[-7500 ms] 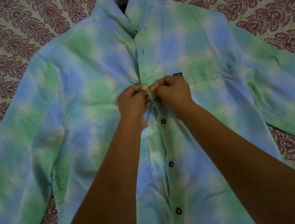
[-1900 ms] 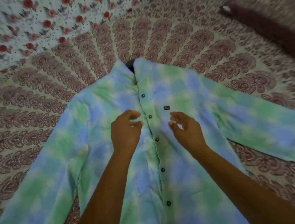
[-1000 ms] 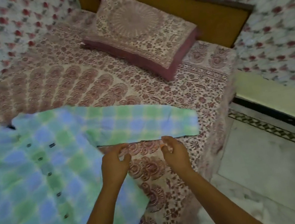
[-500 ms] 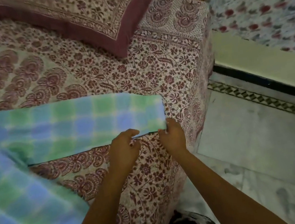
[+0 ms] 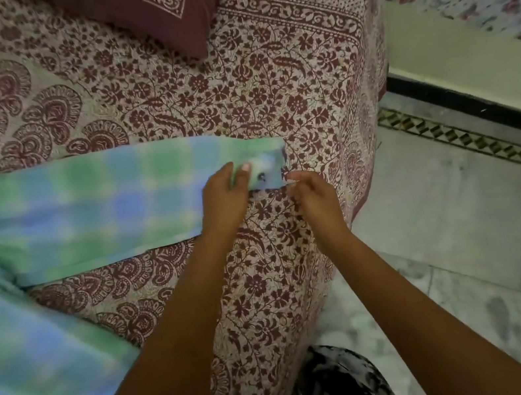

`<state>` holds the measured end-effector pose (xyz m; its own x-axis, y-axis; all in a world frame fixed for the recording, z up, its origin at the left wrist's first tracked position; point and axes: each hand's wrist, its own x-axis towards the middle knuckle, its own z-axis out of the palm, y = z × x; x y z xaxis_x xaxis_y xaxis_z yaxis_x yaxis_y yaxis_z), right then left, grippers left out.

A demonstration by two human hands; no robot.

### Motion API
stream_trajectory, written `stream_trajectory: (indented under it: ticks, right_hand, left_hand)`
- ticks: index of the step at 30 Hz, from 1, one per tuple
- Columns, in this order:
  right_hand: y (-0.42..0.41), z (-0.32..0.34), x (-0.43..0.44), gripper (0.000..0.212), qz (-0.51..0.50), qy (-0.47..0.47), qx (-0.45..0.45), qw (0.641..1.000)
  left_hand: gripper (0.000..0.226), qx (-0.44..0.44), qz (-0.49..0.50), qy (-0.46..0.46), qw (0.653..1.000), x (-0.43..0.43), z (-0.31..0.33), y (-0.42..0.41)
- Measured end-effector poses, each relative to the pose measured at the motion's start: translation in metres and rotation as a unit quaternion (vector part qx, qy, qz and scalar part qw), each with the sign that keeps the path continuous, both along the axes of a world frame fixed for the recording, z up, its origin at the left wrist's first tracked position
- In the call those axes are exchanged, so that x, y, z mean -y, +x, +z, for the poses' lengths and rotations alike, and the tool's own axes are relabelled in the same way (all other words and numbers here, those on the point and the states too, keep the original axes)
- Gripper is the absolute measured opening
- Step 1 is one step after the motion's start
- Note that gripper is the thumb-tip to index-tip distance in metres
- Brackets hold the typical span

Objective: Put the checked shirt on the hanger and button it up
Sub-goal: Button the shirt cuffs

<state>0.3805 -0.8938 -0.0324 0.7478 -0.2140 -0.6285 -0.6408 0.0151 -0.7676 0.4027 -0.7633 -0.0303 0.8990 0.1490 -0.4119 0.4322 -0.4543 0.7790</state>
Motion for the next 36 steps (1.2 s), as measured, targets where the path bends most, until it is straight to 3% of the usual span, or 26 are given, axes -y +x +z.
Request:
stream_trajectory:
  ticks: [2,5,8,10,13,16,20,24,31,36]
  right_hand:
    - [0.001,-0.001,-0.004,0.041,0.025,0.010,-0.024,0.999]
    - [0.004,0.006,-0.021,0.061,0.059,0.056,-0.009,0.997]
    - [0.006,0.007,-0.040,0.057,0.066,0.054,-0.005,0.996]
    - [0.005,0.002,-0.049,0.043,0.043,0.041,-0.038,0.997]
    - [-0.002,0.003,-0.054,0.016,-0.015,0.064,-0.057,0.996]
    - [-0.009,0.010,-0.052,0.022,-0.077,0.107,-0.016,0.991]
    - [-0.018,0.017,-0.052,0.024,-0.050,0.100,0.022,0.993]
    - [-0.022,0.017,-0.050,0.021,-0.030,0.105,0.031,0.994]
    - [-0.044,0.008,-0.054,0.014,0.020,0.050,0.010,0.999]
    - [-0.055,0.010,-0.051,0.022,0.029,0.059,0.000,0.998]
  left_hand:
    - [0.025,-0.043,0.058,-0.121,0.990,-0.010,0.013,0.005]
    - [0.023,-0.070,0.071,-0.168,0.981,-0.026,0.025,0.009]
    - [0.029,-0.063,0.093,-0.196,0.974,-0.037,0.035,0.011]
    - [0.022,-0.051,0.124,-0.207,0.969,-0.045,0.038,0.014]
    - [0.023,0.027,0.092,-0.088,0.991,-0.057,0.035,0.015]
    - [0.030,0.099,0.030,0.017,0.994,-0.060,0.031,0.008]
    - [0.019,0.110,-0.066,0.082,0.988,-0.052,0.020,-0.010]
    - [0.027,0.090,-0.067,0.101,0.989,-0.048,0.011,-0.026]
    - [0.007,0.032,-0.104,0.100,0.989,-0.043,0.009,-0.034]
    - [0.010,0.125,-0.006,0.193,0.973,-0.046,0.010,-0.044]
